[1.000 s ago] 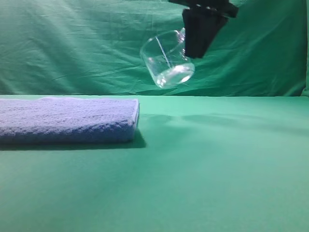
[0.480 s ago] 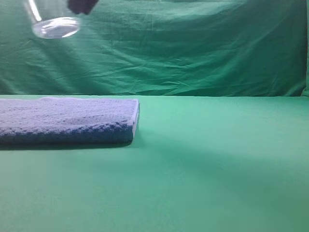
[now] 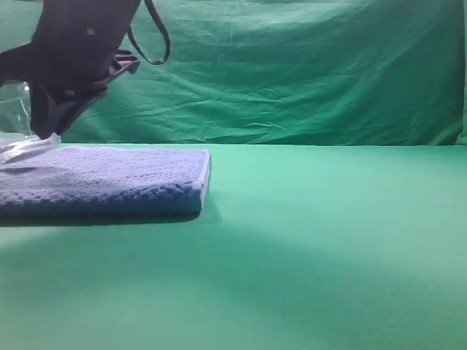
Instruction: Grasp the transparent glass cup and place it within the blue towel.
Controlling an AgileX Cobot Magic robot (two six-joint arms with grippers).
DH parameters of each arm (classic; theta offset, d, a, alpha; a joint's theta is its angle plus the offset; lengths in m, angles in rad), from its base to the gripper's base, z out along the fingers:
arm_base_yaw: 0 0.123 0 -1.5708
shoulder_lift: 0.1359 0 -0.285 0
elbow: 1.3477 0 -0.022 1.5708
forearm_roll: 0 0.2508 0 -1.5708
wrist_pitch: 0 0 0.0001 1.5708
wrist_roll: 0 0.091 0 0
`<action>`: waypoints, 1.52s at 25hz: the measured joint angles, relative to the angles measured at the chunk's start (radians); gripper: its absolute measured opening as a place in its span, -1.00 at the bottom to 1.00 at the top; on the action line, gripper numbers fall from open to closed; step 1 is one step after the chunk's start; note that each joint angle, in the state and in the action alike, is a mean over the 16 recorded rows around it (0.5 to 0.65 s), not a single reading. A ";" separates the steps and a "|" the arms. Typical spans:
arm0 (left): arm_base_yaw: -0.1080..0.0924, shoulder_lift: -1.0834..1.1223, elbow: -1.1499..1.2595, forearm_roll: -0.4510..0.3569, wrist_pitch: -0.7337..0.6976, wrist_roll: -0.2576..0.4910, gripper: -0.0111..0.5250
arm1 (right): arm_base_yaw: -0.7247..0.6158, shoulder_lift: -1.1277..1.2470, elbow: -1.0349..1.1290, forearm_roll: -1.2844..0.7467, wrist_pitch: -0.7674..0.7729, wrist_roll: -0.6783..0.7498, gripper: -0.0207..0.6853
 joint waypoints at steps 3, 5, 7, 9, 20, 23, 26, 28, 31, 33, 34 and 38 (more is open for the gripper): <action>0.000 0.000 0.000 0.000 0.000 0.000 -0.96 | 0.000 0.003 0.000 -0.008 0.036 0.001 -0.27; 0.000 0.000 0.000 0.000 0.000 0.000 -0.96 | 0.000 0.001 0.000 -0.018 0.070 0.001 -0.10; 0.000 0.000 0.000 0.000 0.000 0.000 -0.96 | 0.000 -0.007 0.000 -0.030 0.106 0.002 0.07; 0.000 0.000 0.000 0.000 0.000 0.000 -0.96 | 0.000 -0.022 0.000 -0.044 0.142 0.005 0.22; 0.000 0.000 0.000 0.000 0.000 0.000 -0.96 | 0.000 -0.224 -0.001 -0.111 0.292 0.056 -0.18; 0.000 0.000 0.000 0.000 0.000 0.000 -0.96 | 0.000 -0.299 -0.001 -0.116 0.319 0.081 -0.45; 0.000 0.000 0.000 0.000 0.000 0.000 -0.96 | 0.000 -0.365 -0.001 -0.117 0.347 0.102 -0.70; 0.000 0.000 0.000 0.000 0.000 0.000 -0.96 | 0.000 -0.401 -0.002 -0.118 0.367 0.114 -0.83; 0.000 0.000 0.000 0.000 0.000 0.000 -0.96 | 0.000 -0.440 -0.003 -0.120 0.399 0.141 -0.92; 0.000 0.000 0.000 0.000 0.000 0.000 -0.96 | 0.000 -0.459 -0.004 -0.128 0.423 0.170 -0.94; 0.000 0.000 0.000 0.000 0.000 0.000 -0.96 | 0.000 -0.467 -0.004 -0.134 0.436 0.188 -0.94; 0.000 0.000 0.000 0.000 0.000 0.000 -0.96 | -0.003 -0.494 -0.005 -0.169 0.504 0.272 -0.94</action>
